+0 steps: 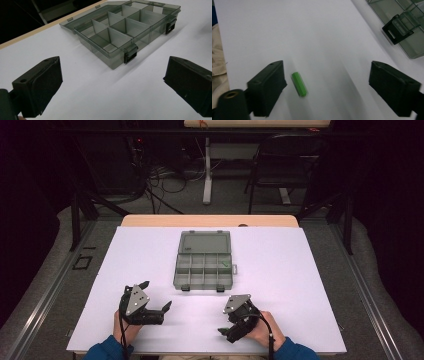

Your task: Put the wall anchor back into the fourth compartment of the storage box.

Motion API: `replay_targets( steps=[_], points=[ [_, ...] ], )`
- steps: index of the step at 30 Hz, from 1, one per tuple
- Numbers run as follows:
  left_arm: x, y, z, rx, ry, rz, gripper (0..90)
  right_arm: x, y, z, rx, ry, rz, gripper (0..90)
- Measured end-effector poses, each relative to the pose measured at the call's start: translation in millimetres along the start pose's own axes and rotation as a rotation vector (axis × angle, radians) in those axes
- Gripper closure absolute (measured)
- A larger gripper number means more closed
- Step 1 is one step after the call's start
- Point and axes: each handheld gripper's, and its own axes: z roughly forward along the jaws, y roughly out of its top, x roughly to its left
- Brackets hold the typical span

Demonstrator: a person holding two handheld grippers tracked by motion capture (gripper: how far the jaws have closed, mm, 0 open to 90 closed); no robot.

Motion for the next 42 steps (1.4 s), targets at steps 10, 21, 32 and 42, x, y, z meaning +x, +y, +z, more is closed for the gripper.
replay_targets(
  steps=[10, 21, 32, 42],
  points=[
    [0.4, -0.2, -0.2, -0.001, 0.0, -0.001, 0.9, 3.9, -1.5, 2.9, 0.021, 0.049, 0.003, 45.5],
    [0.5, -0.3, -0.2, -0.001, -0.001, 0.0, 1.0, 7.1, -1.9, 3.1, 0.021, 0.101, -0.015, 72.3],
    [0.8, -0.5, -0.3, -0.001, -0.002, -0.002, 1.0, 6.3, -3.4, 2.8, 0.018, 0.127, 0.007, 83.7],
    [1.0, -0.5, -0.2, -0.002, -0.002, -0.003, 1.0, 5.6, -3.0, 0.5, -0.003, 0.107, -0.004, 84.6]
  ],
)
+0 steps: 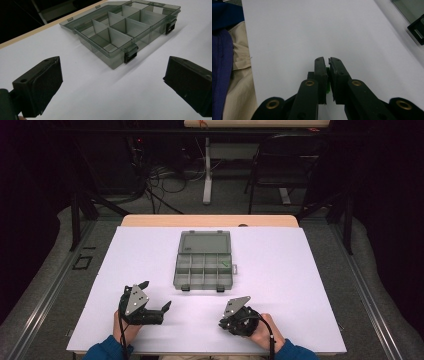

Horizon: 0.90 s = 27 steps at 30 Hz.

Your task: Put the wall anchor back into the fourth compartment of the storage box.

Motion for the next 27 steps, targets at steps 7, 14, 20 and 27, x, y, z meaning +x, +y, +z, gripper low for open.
replay_targets(
  steps=[7, 14, 20, 27],
  points=[
    [-0.2, 0.2, 0.1, 0.001, -0.001, 0.002, 1.1, -0.9, 1.2, -4.2, -0.008, -0.033, 0.005, 84.6],
    [-0.3, 0.0, 0.1, 0.0, -0.002, 0.003, 1.1, -5.4, 2.0, -9.7, -0.032, -0.07, 0.007, 84.6],
    [-0.6, -0.5, -0.1, 0.004, -0.003, 0.003, 1.1, -8.8, 2.7, -13.8, -0.045, -0.093, 0.016, 84.6],
    [-0.7, -0.4, -0.4, 0.002, -0.003, 0.007, 1.1, -14.5, 2.8, -16.9, -0.053, -0.126, 0.021, 84.6]
  ],
)
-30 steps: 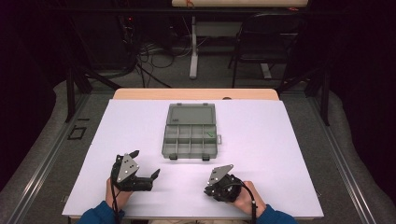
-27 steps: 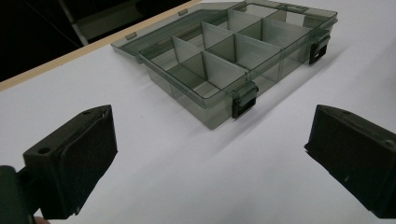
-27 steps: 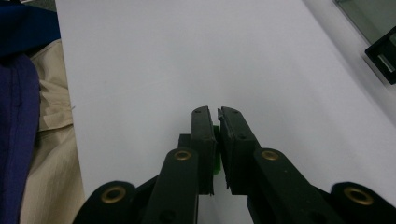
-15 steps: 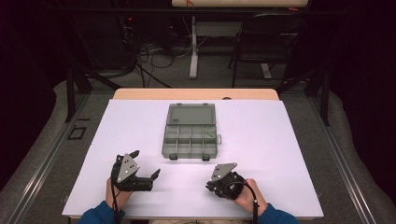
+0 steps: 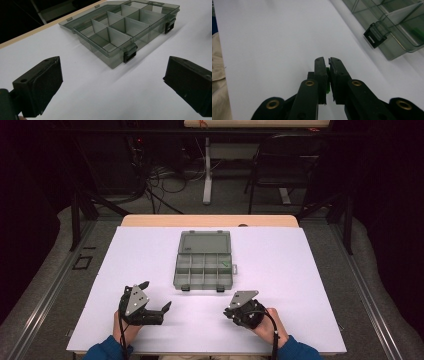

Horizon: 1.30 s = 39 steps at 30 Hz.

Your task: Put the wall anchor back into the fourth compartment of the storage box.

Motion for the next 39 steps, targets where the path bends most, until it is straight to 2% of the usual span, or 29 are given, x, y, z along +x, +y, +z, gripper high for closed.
replay_targets(
  steps=[23, 39],
  points=[
    [0.0, -0.3, 0.5, -0.001, 0.003, -0.004, 1.2, -23.2, 10.6, -13.3, -0.047, -0.099, 0.028, 84.7],
    [0.5, 0.0, 1.2, -0.002, 0.004, -0.006, 1.4, -40.2, 32.1, -17.6, -0.072, -0.141, 0.017, 84.8]
  ],
)
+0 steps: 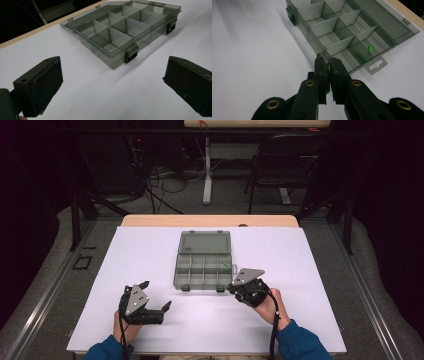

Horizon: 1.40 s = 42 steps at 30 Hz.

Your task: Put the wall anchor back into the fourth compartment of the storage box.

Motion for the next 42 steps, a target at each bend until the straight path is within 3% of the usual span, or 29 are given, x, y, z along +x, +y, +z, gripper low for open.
replay_targets(
  steps=[18, 42],
  points=[
    [-0.2, -0.1, 0.5, 0.001, -0.001, -0.001, 1.4, -23.1, 20.1, -2.3, 0.002, -0.051, -0.008, 84.8],
    [-0.4, -0.1, 0.7, 0.001, -0.001, 0.001, 1.4, -49.1, 40.9, 11.4, 0.032, -0.09, -0.006, 84.8]
  ],
)
